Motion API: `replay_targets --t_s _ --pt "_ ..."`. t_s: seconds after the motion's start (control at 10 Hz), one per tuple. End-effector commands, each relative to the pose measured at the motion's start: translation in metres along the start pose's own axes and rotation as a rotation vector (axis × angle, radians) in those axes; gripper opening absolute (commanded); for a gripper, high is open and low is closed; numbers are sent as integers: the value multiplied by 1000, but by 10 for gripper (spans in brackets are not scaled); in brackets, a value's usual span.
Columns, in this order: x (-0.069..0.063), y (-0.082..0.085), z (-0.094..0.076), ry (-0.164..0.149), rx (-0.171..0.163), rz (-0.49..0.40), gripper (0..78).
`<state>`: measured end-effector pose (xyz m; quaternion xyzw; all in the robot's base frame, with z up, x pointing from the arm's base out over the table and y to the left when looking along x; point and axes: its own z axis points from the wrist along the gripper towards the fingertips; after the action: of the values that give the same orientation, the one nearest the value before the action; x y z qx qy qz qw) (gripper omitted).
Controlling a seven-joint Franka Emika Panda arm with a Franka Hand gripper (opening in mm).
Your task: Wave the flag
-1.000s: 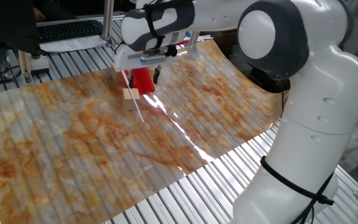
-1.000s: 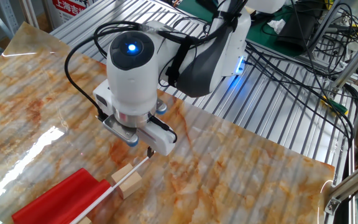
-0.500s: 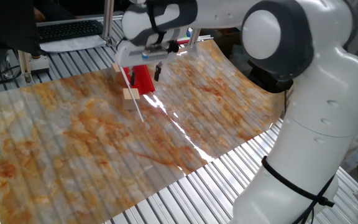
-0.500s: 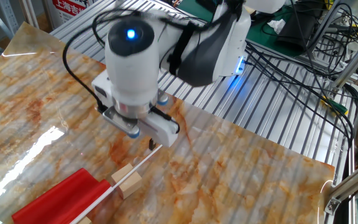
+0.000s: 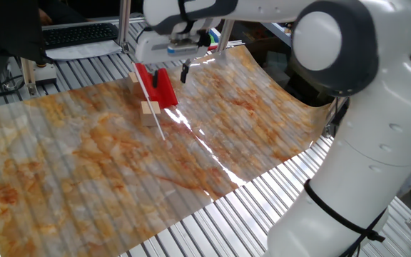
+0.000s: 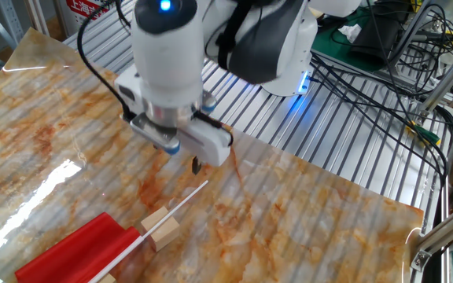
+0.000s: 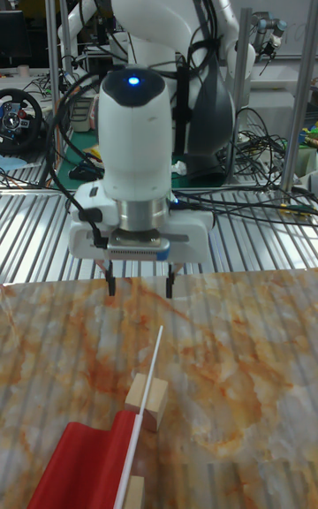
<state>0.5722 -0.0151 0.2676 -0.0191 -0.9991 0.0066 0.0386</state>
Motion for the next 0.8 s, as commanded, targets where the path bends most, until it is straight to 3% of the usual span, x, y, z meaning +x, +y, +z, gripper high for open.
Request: replay_targets --t_s 0.1,0.4,0.8 --pt "9 -5 -8 -10 3 -13 775" --pt "18 2 -2 -27 12 -4 775" --pt "18 1 0 -20 22 -19 775"
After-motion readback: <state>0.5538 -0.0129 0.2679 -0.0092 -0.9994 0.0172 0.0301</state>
